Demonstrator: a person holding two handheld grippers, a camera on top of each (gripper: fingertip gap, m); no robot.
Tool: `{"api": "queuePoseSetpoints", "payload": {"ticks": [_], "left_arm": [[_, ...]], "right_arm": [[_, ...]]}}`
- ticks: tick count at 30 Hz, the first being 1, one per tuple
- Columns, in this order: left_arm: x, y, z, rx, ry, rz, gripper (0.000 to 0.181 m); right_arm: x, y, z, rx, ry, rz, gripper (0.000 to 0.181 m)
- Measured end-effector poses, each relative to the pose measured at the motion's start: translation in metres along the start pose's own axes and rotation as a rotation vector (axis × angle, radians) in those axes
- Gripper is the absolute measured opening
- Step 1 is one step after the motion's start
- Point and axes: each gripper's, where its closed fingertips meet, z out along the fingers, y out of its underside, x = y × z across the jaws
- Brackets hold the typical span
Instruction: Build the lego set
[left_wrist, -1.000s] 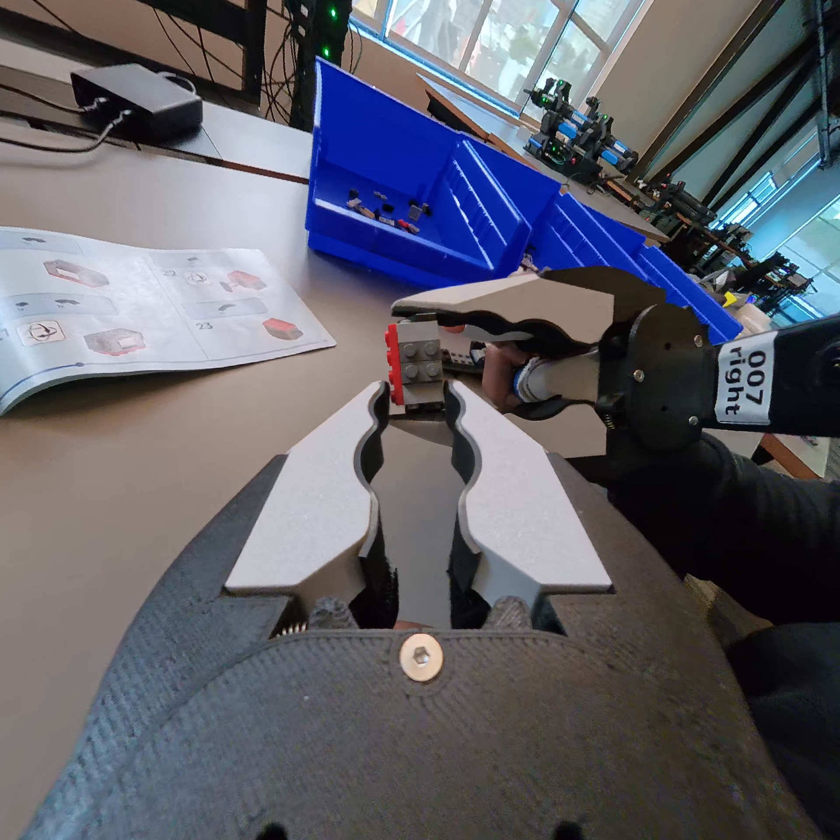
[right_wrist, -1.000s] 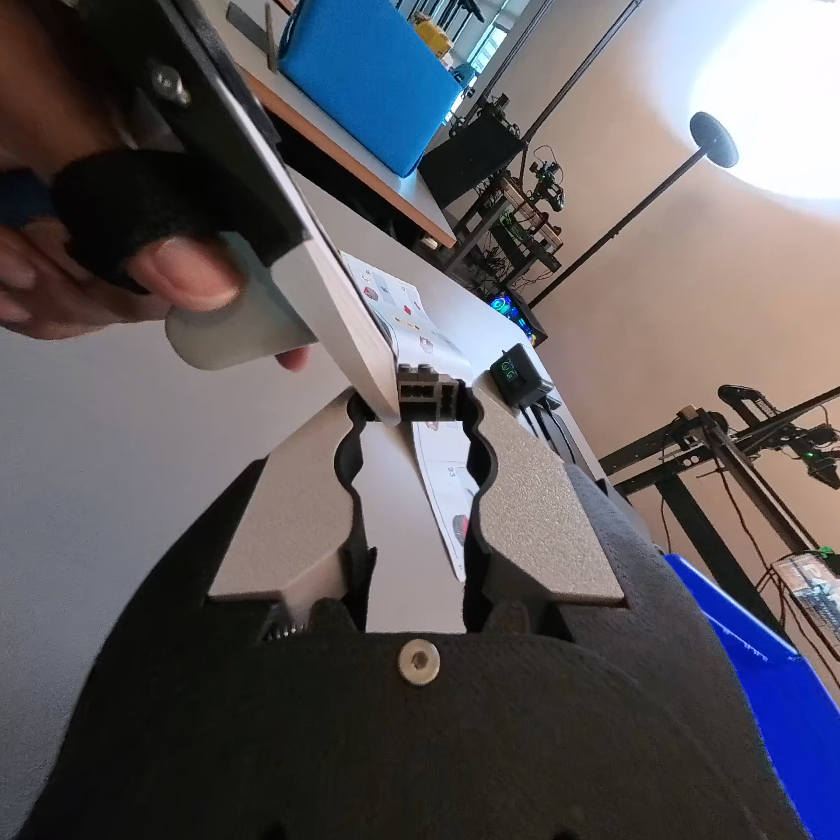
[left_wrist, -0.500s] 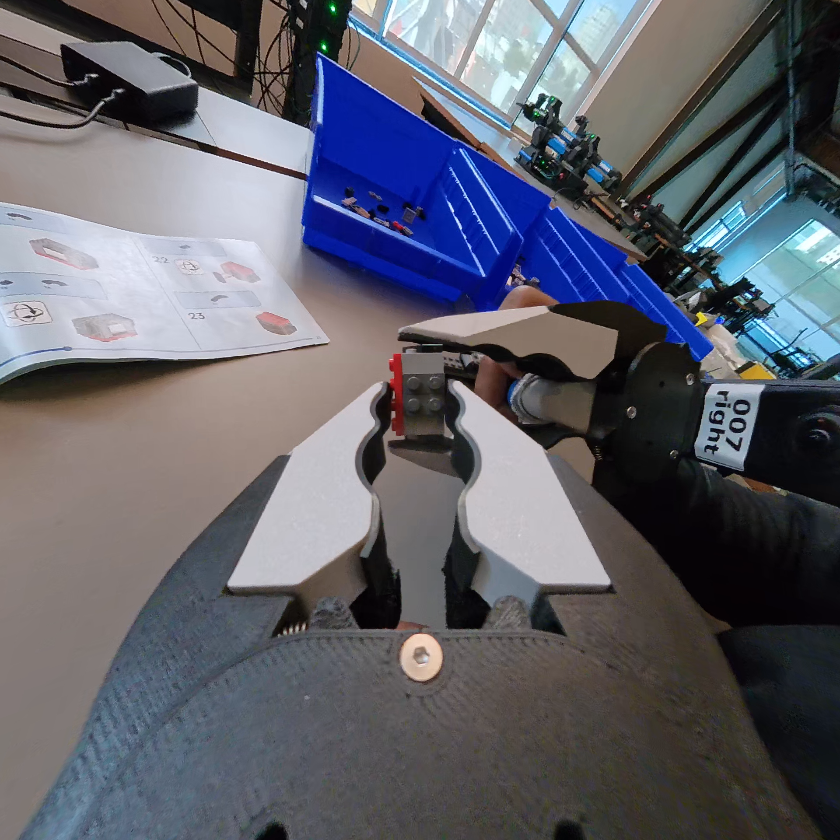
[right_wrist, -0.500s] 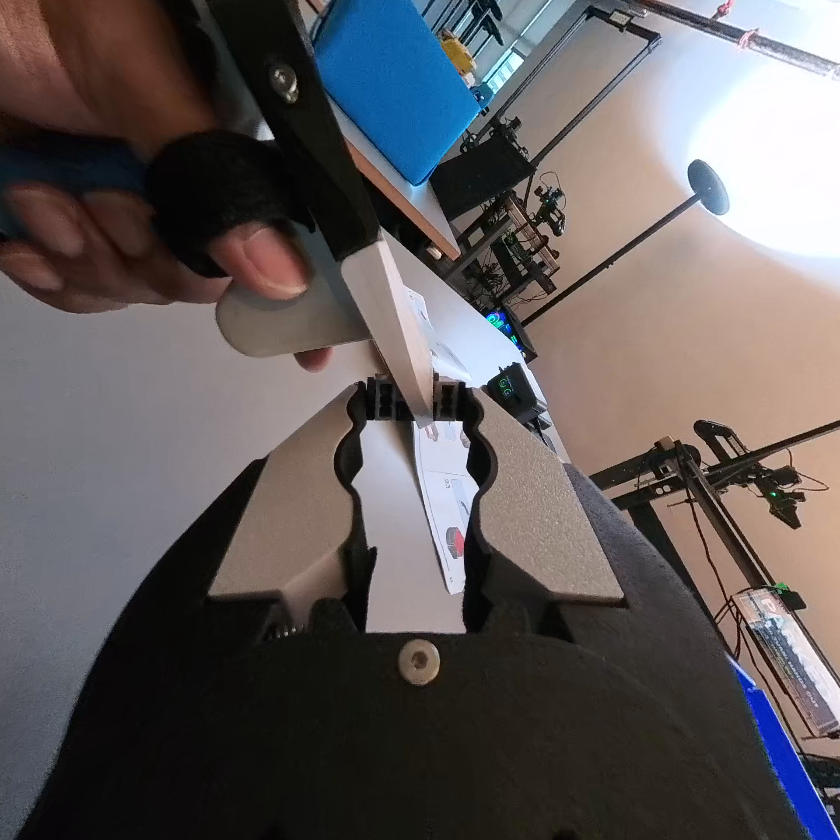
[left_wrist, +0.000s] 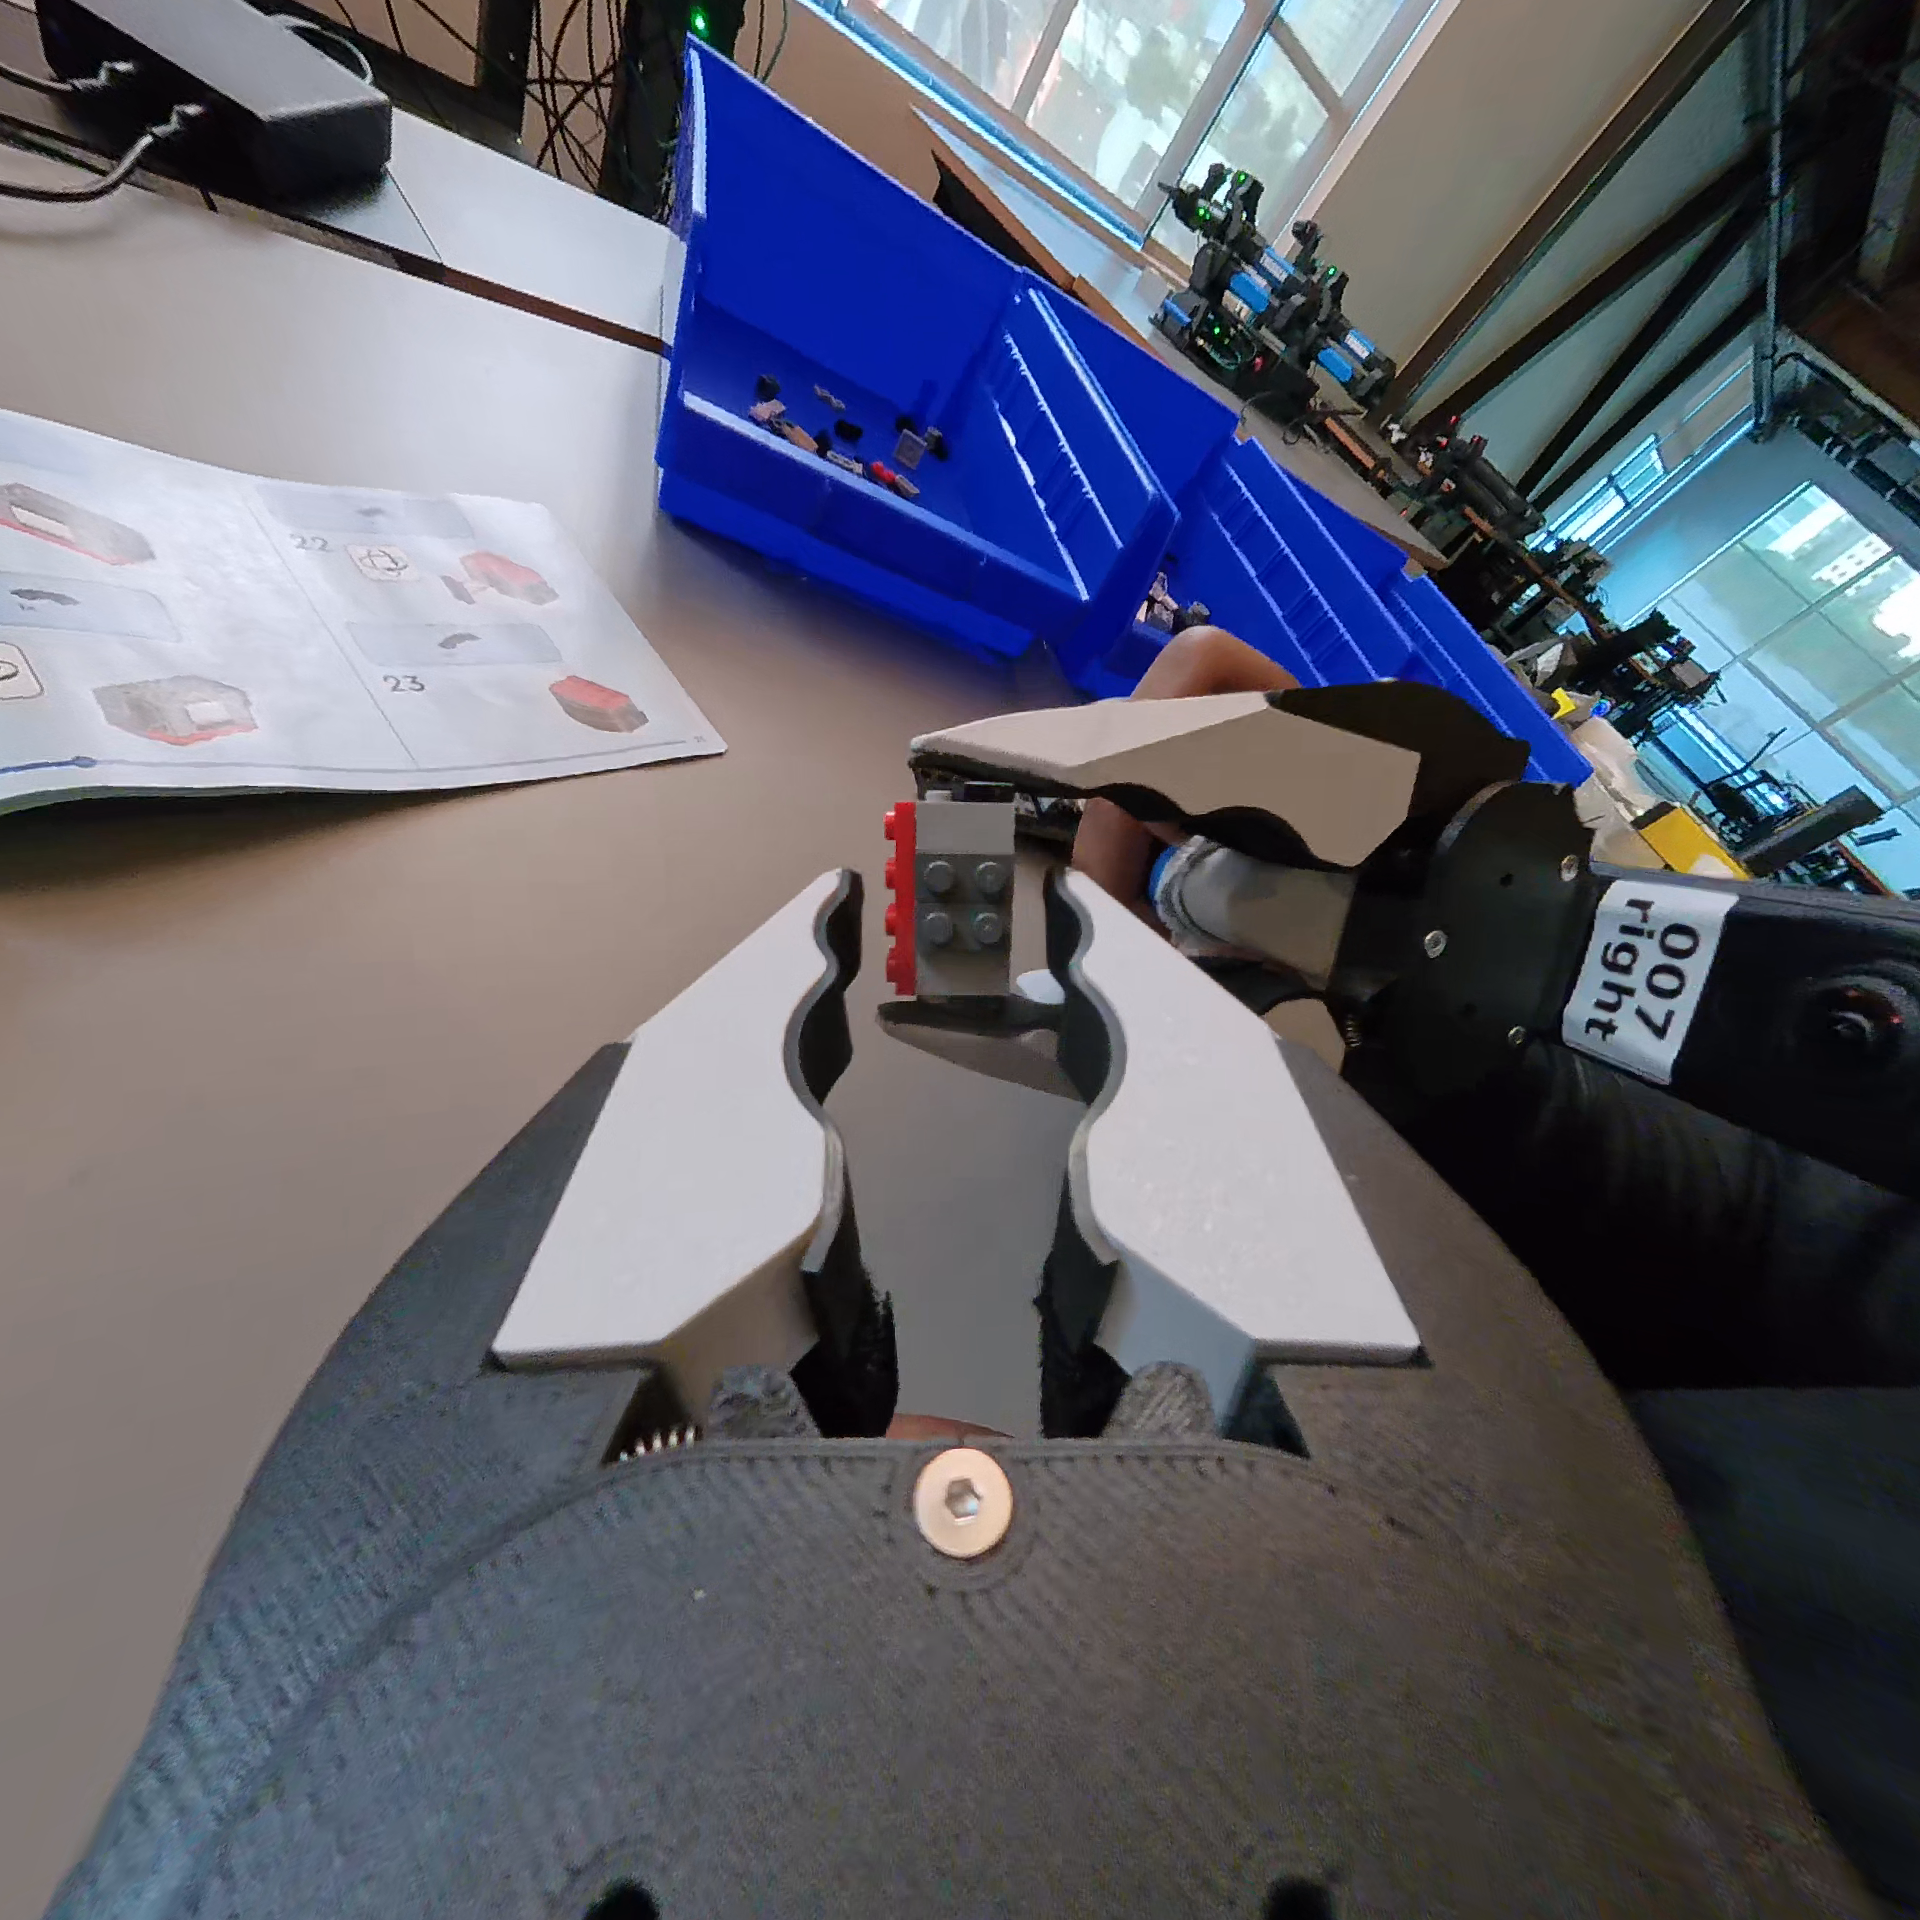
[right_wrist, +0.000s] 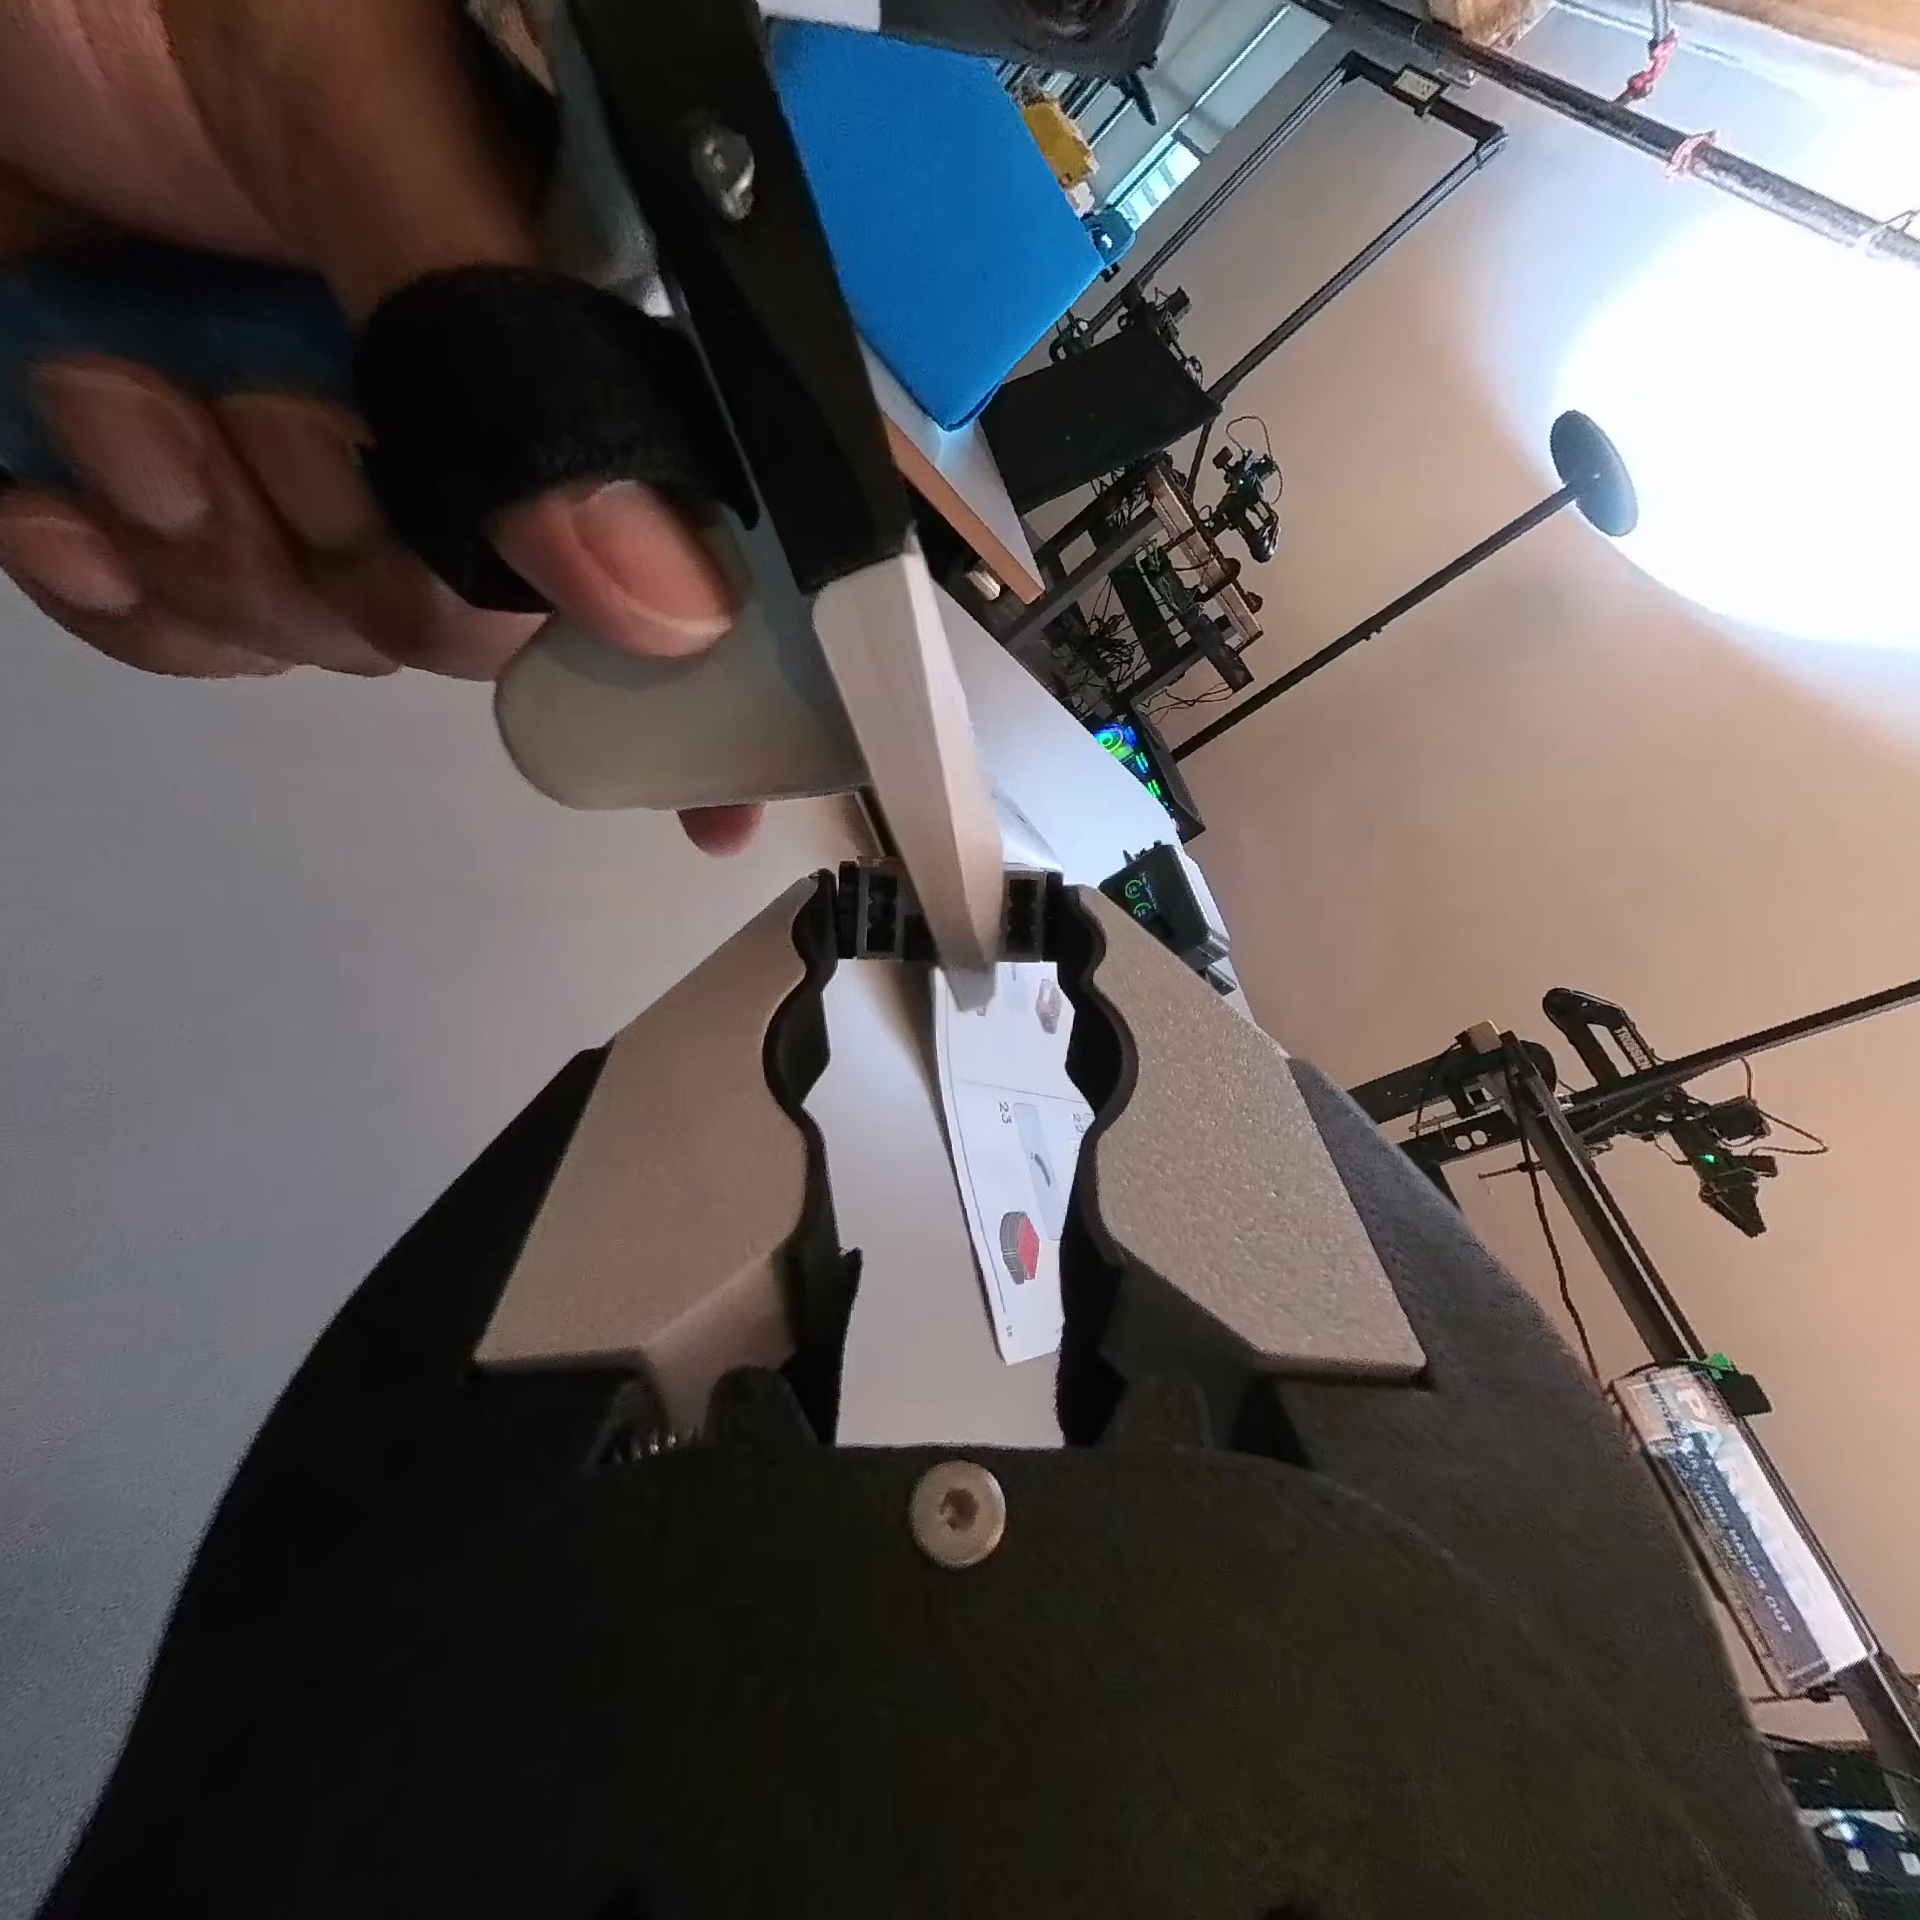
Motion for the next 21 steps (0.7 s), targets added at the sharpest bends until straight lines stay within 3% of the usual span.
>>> {"api": "queuePoseSetpoints", "payload": {"ticks": [5,8,21], "left_arm": [[-0.003,-0.005,-0.002,0.028,-0.043,0.026,0.035],[-0.002,-0.008,-0.003,0.058,-0.045,0.025,0.023],[0.000,-0.012,-0.002,0.081,-0.059,0.051,0.022]], "right_arm": [[-0.003,0.000,0.000,0.000,-0.005,-0.023,0.042],[-0.005,-0.003,0.000,0.011,-0.004,-0.044,0.043],[-0.001,-0.005,-0.002,0.033,0.009,-0.036,0.043]]}}
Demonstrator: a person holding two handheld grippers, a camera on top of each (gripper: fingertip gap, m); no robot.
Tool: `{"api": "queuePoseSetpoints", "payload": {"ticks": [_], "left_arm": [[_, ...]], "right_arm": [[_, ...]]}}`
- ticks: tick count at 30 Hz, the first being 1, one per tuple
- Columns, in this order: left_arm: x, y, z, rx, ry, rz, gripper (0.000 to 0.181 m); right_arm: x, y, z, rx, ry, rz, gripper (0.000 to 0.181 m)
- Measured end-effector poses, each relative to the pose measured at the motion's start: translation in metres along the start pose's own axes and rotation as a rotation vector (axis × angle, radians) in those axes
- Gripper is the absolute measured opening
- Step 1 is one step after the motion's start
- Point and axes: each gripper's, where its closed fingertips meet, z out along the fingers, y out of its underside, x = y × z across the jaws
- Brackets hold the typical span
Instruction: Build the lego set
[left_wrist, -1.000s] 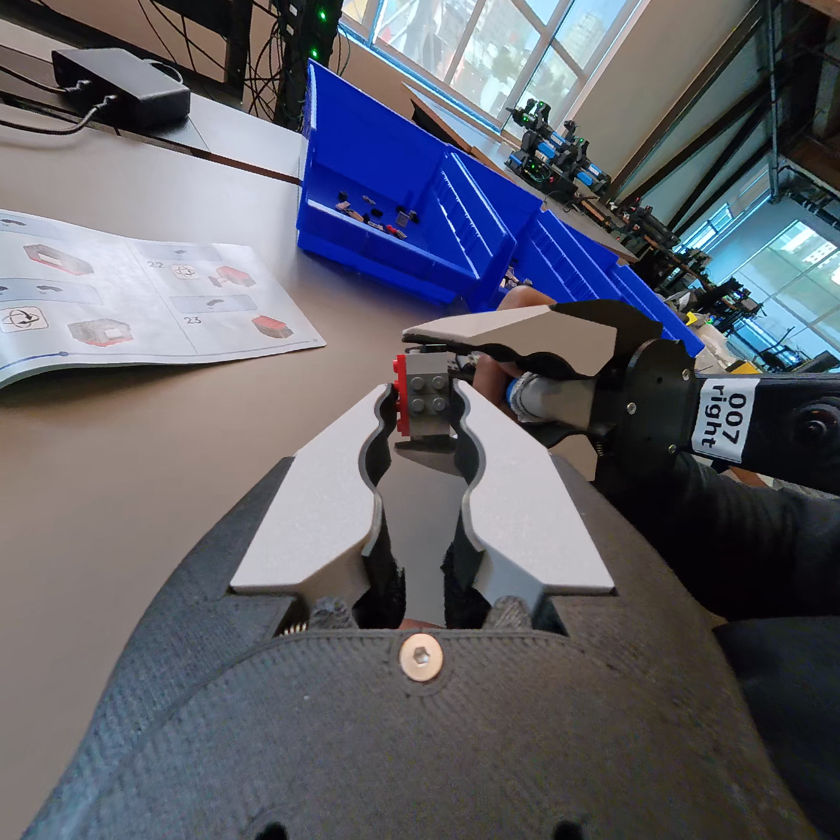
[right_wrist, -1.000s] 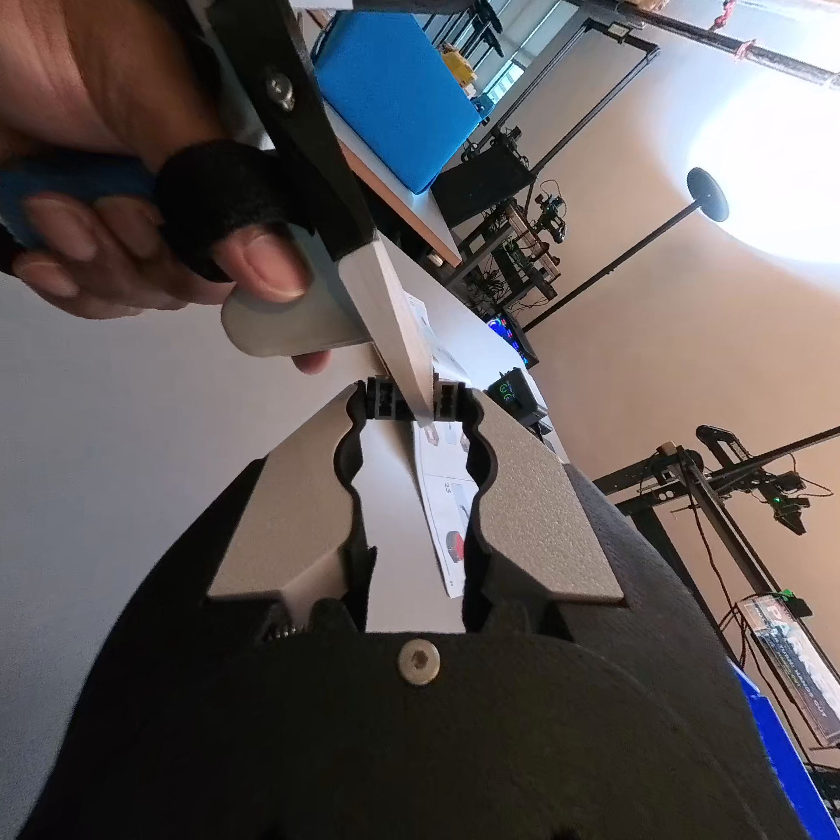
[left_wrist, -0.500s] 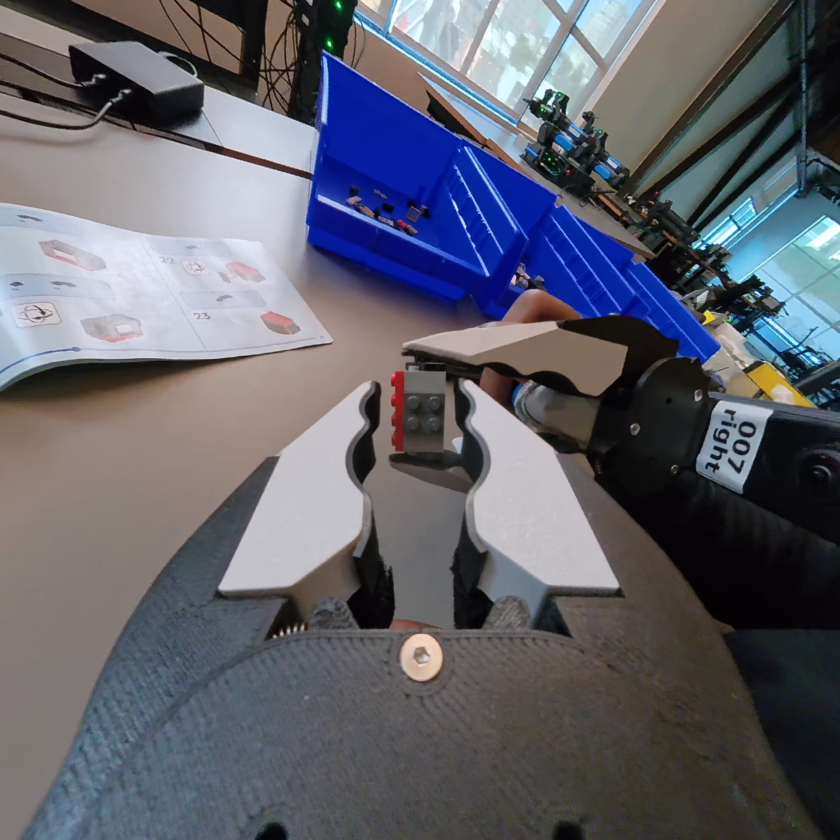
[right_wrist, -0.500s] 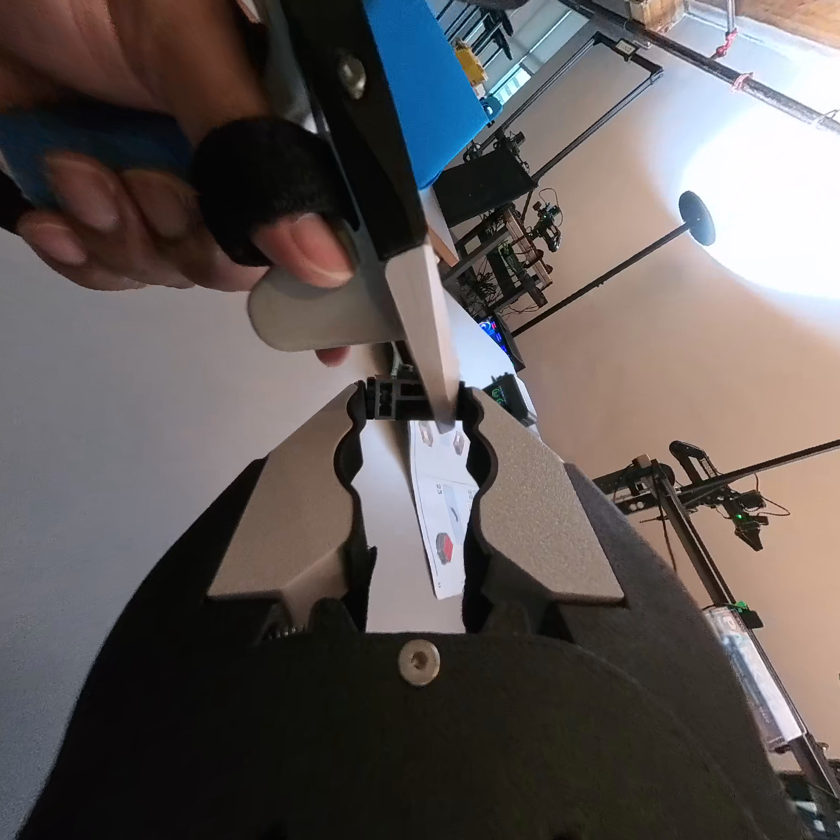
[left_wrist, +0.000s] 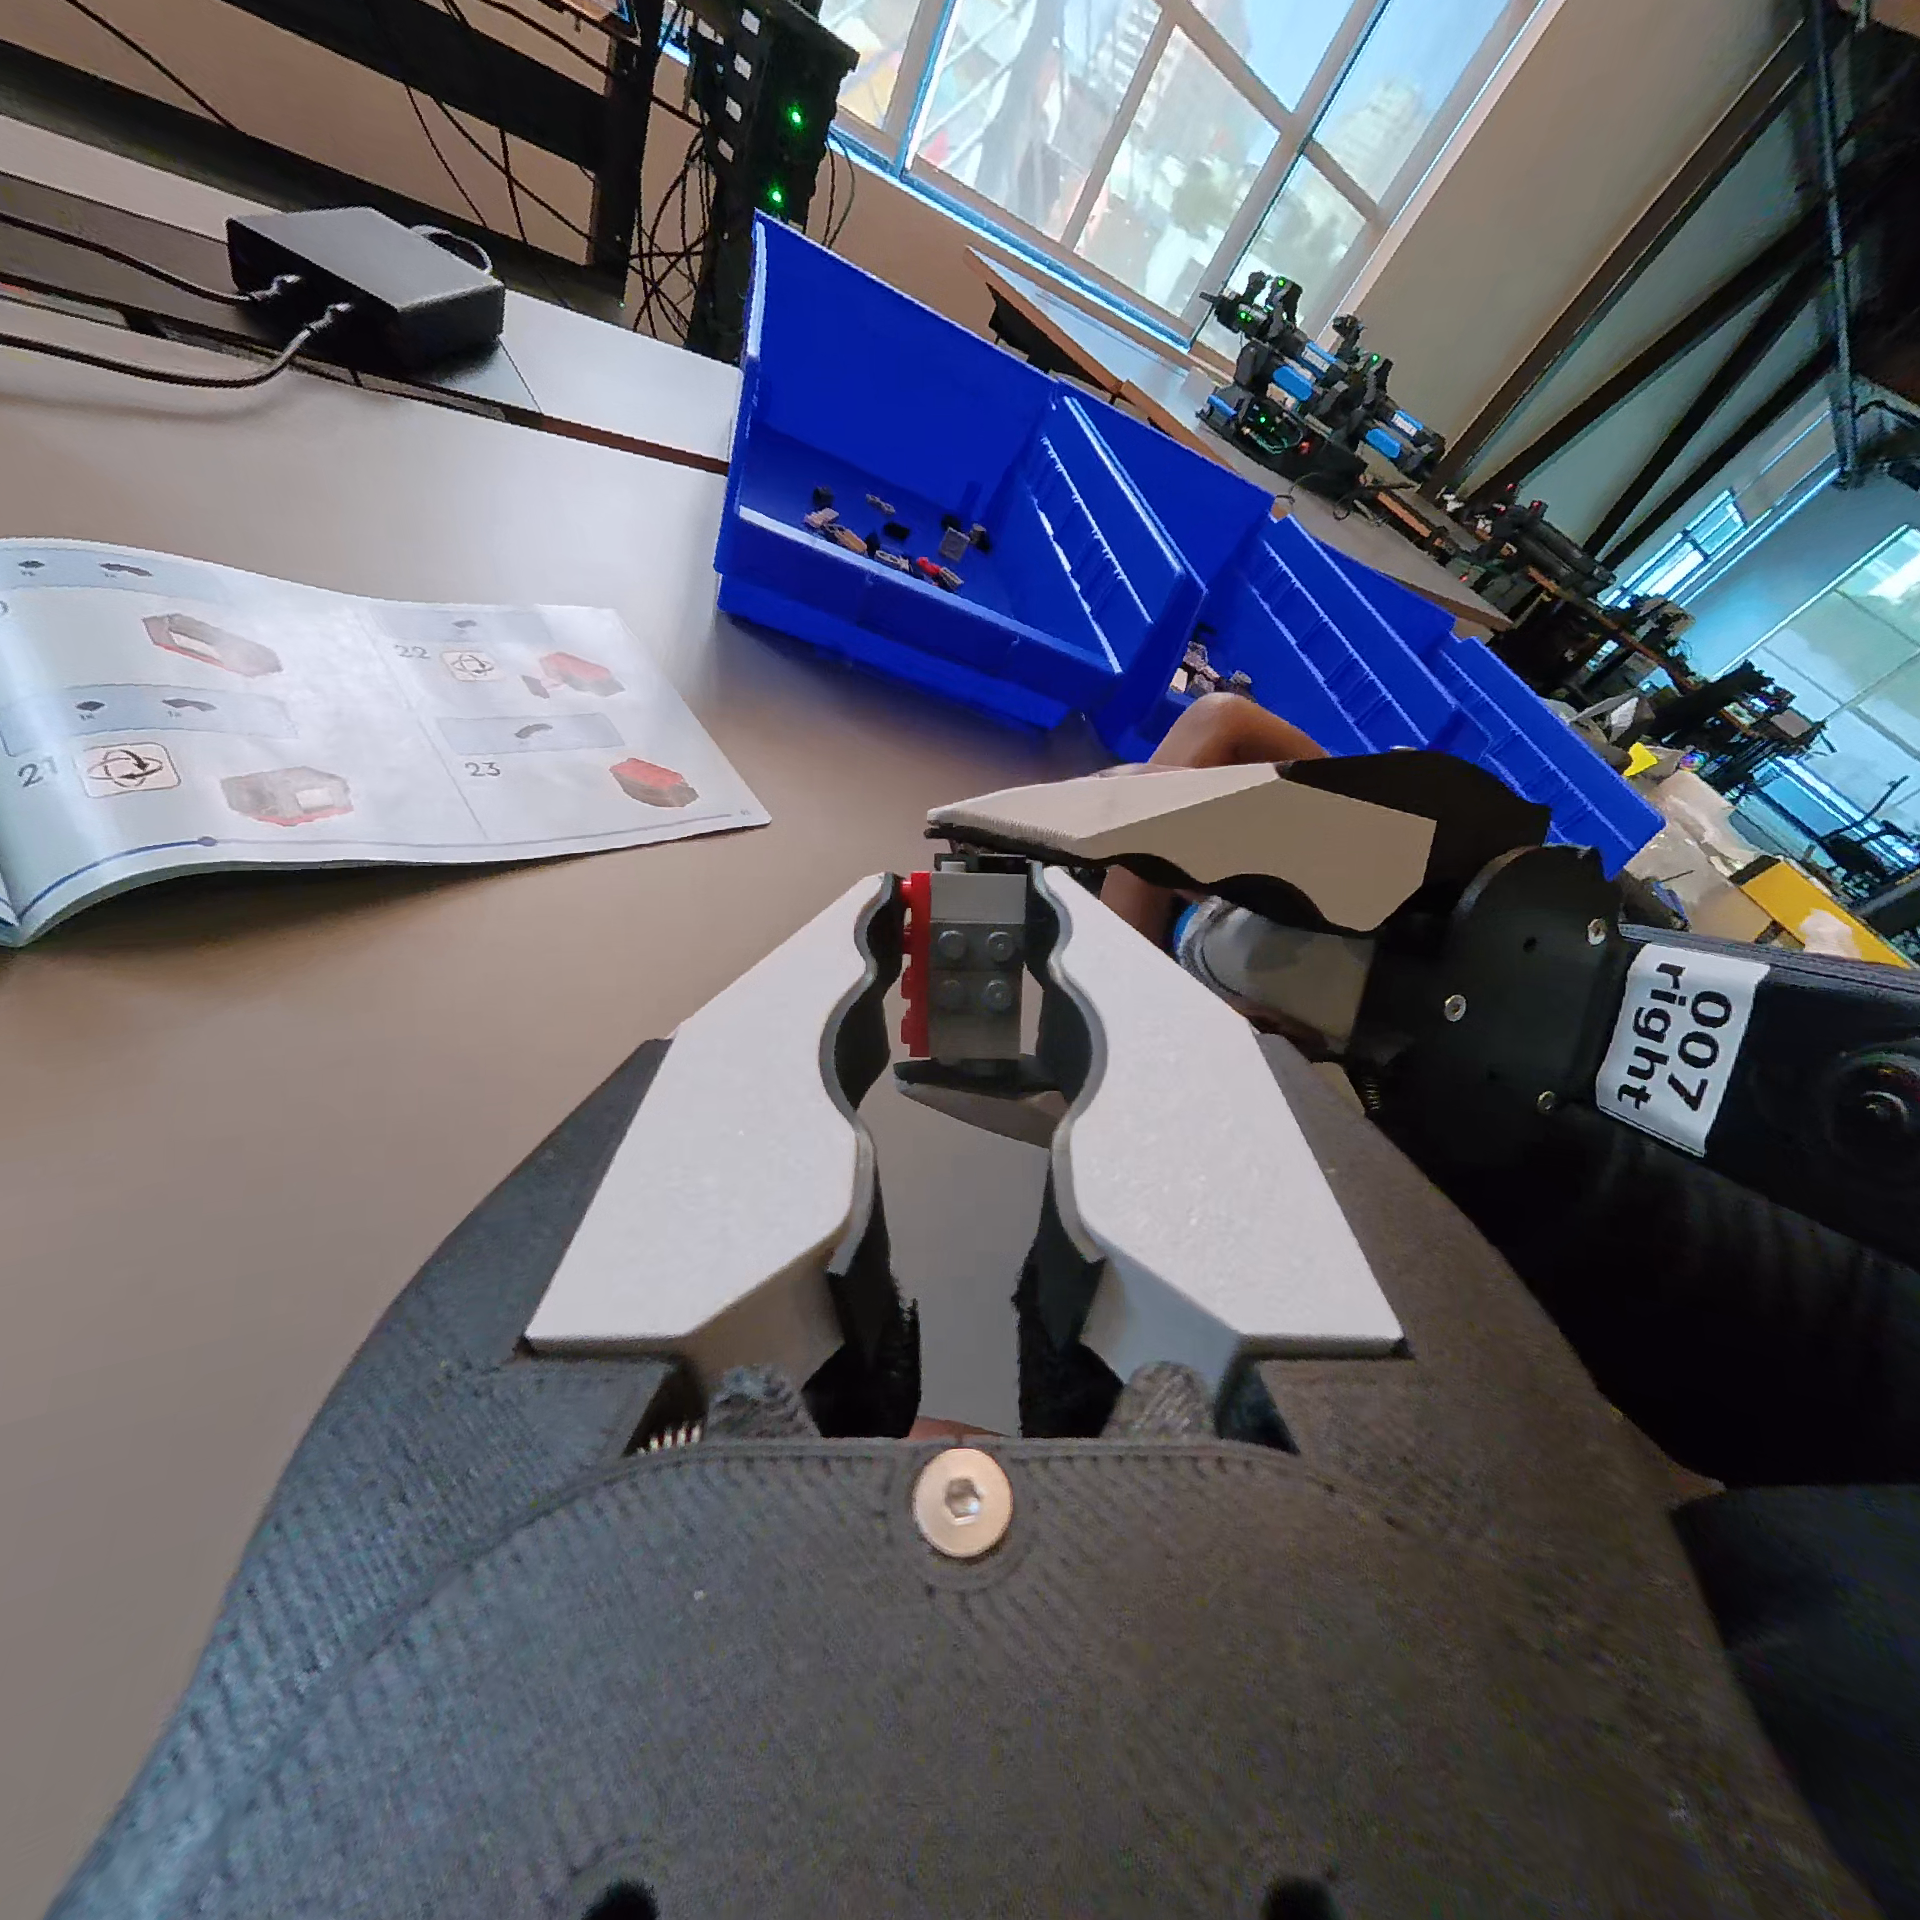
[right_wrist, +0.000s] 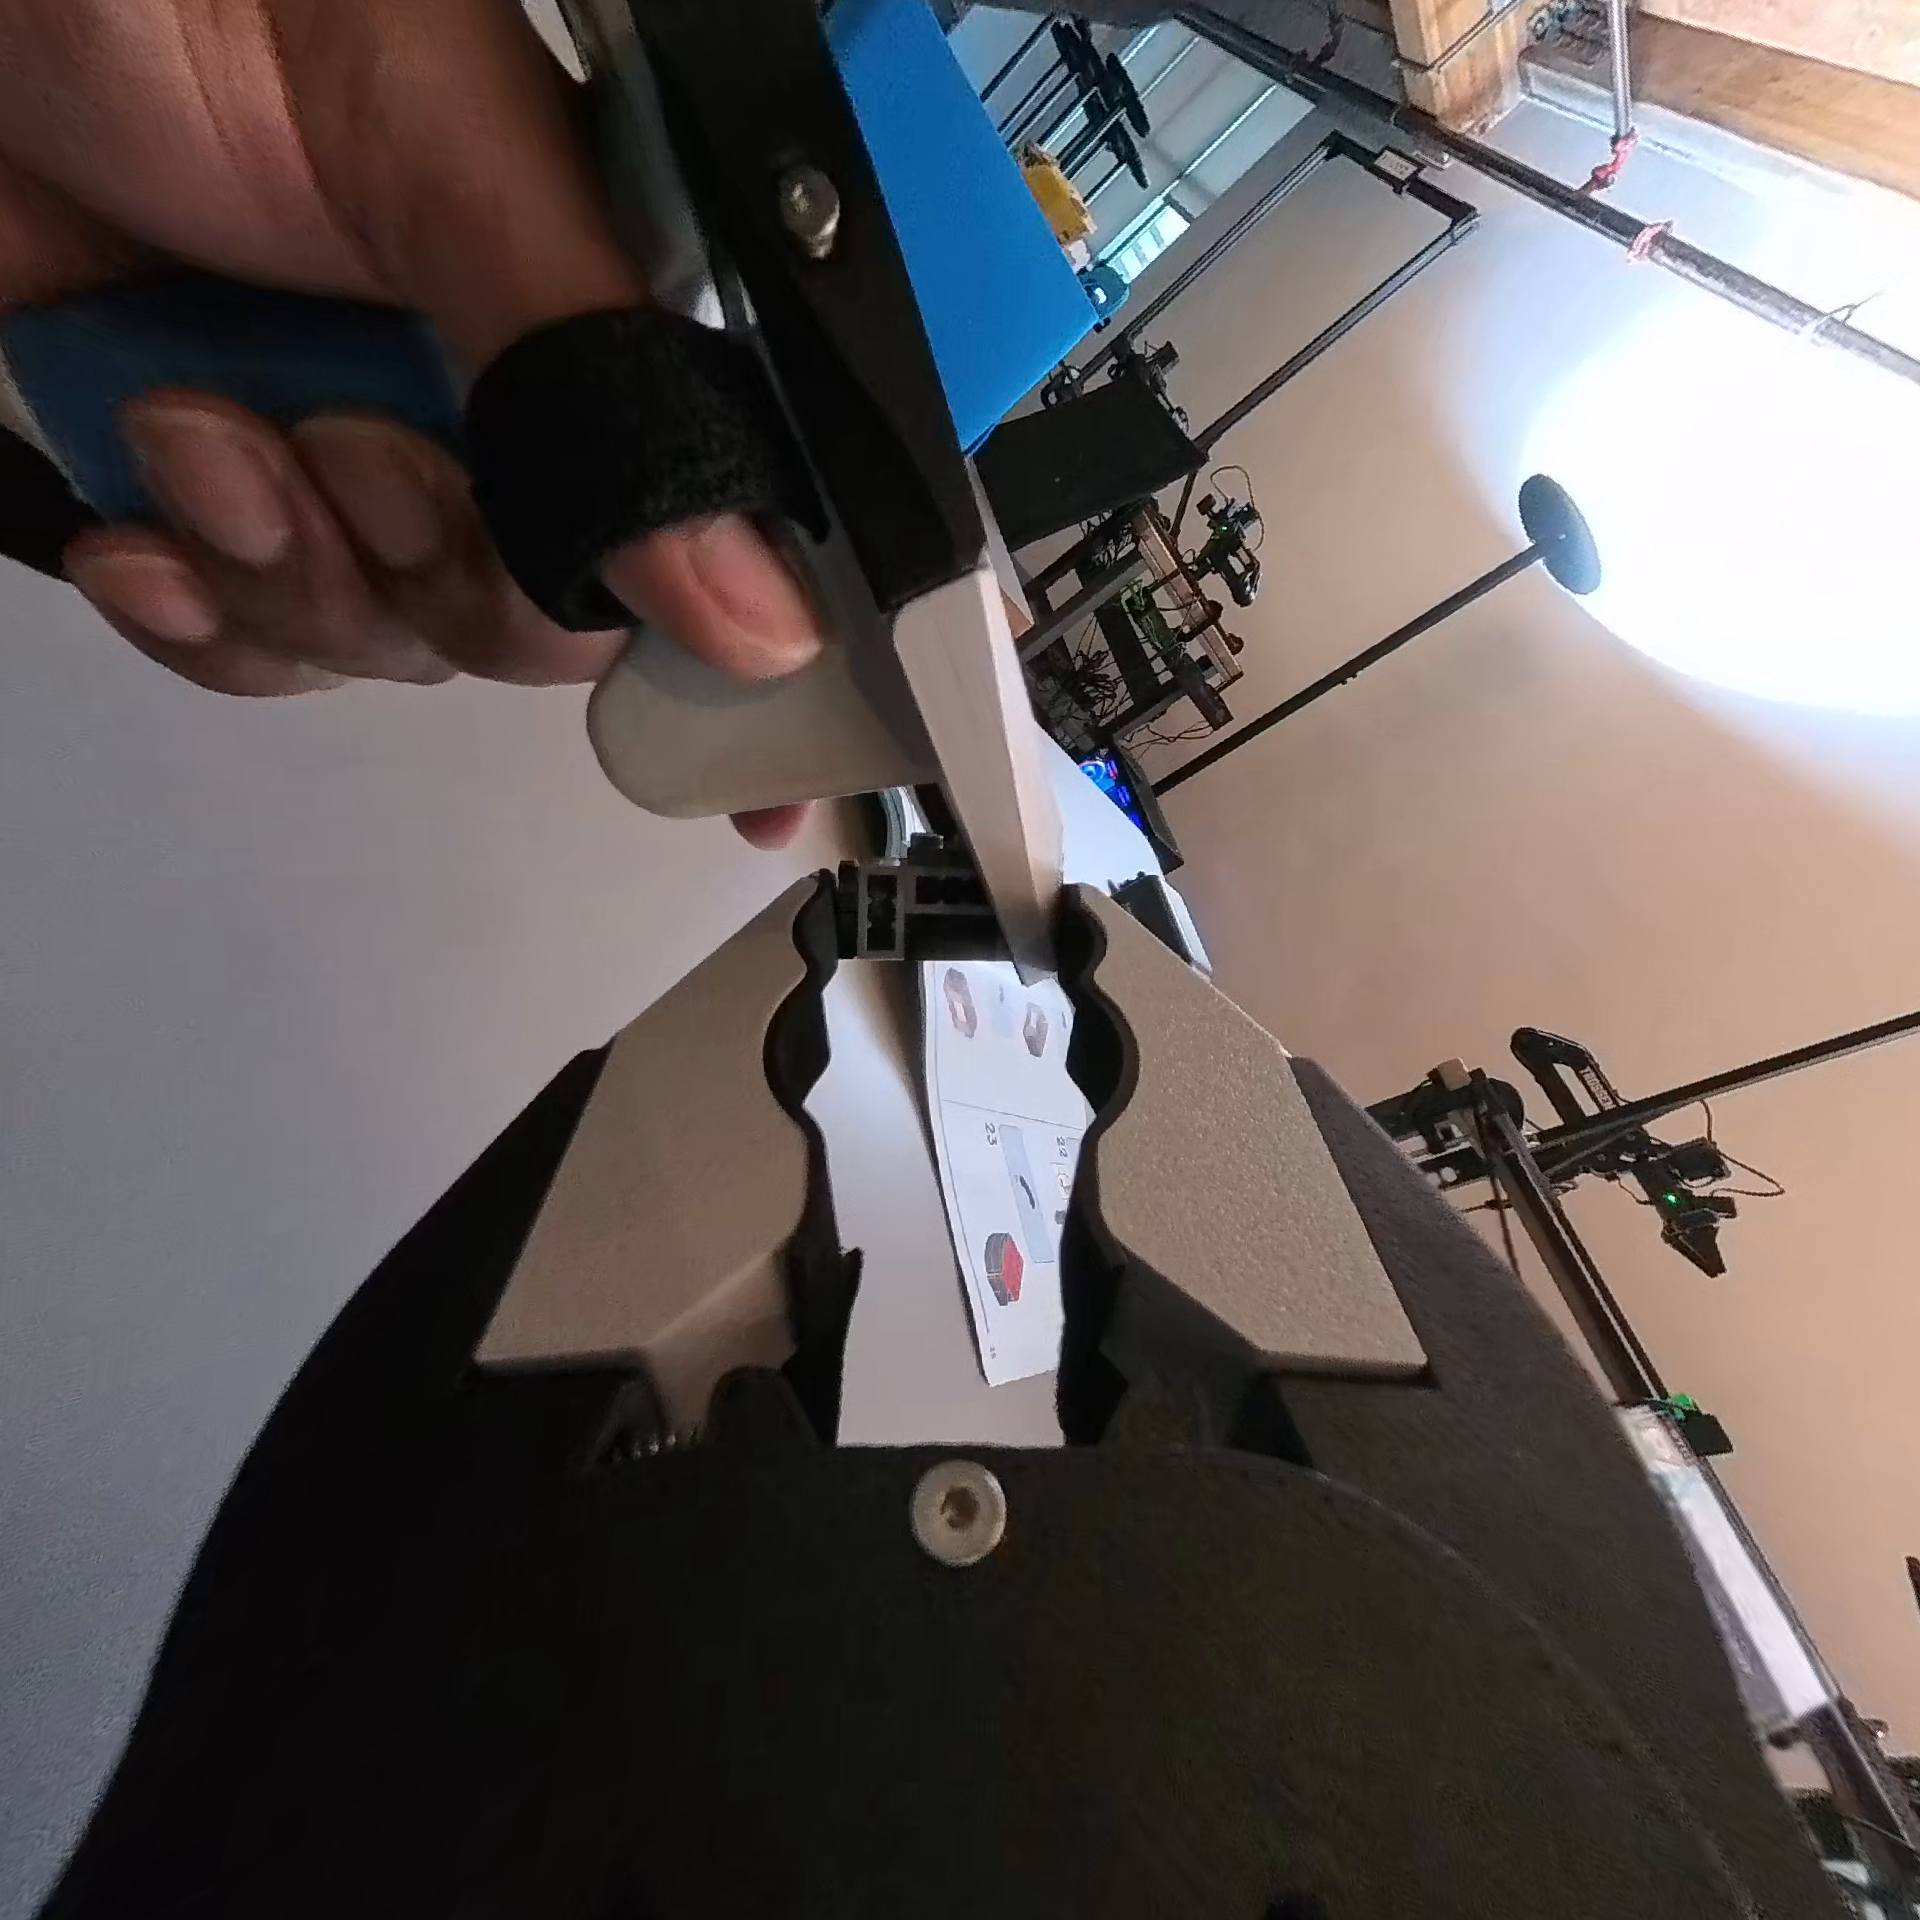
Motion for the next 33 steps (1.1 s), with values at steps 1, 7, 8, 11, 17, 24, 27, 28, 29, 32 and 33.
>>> {"api": "queuePoseSetpoints", "payload": {"ticks": [1,7,8,11,17,24,27,28,29,32,33], "left_arm": [[0.001,0.000,0.000,-0.008,0.009,-0.008,0.023],[0.015,-0.003,-0.005,-0.015,0.209,-0.123,0.061],[0.018,-0.004,-0.008,-0.009,0.283,-0.203,0.062],[0.018,-0.015,-0.015,0.049,0.487,-0.506,0.060],[0.026,-0.020,-0.017,0.081,0.675,-0.744,0.041],[0.032,-0.018,-0.018,0.098,0.700,-0.735,0.024],[0.032,-0.018,-0.017,0.098,0.687,-0.710,0.023],[0.033,-0.019,-0.017,0.097,0.682,-0.701,0.023],[0.033,-0.020,-0.017,0.098,0.679,-0.693,0.024],[0.032,-0.022,-0.019,0.095,0.677,-0.674,0.046],[0.033,-0.021,-0.021,0.086,0.691,-0.667,0.052]], "right_arm": [[0.002,0.000,0.000,0.002,0.006,0.010,0.043],[0.018,-0.011,-0.009,0.135,0.015,0.213,0.045],[0.021,-0.014,-0.011,0.169,0.014,0.255,0.043],[0.030,-0.022,-0.018,0.258,0.019,0.360,0.043],[0.023,-0.026,-0.016,0.281,-0.004,0.359,0.043],[0.019,-0.025,-0.015,0.278,-0.019,0.358,0.042],[0.019,-0.025,-0.016,0.283,-0.021,0.365,0.043],[0.020,-0.025,-0.016,0.284,-0.018,0.369,0.043],[0.021,-0.025,-0.016,0.283,-0.016,0.372,0.043],[0.025,-0.027,-0.019,0.306,-0.008,0.397,0.042],[0.028,-0.027,-0.020,0.316,-0.003,0.410,0.042]]}}
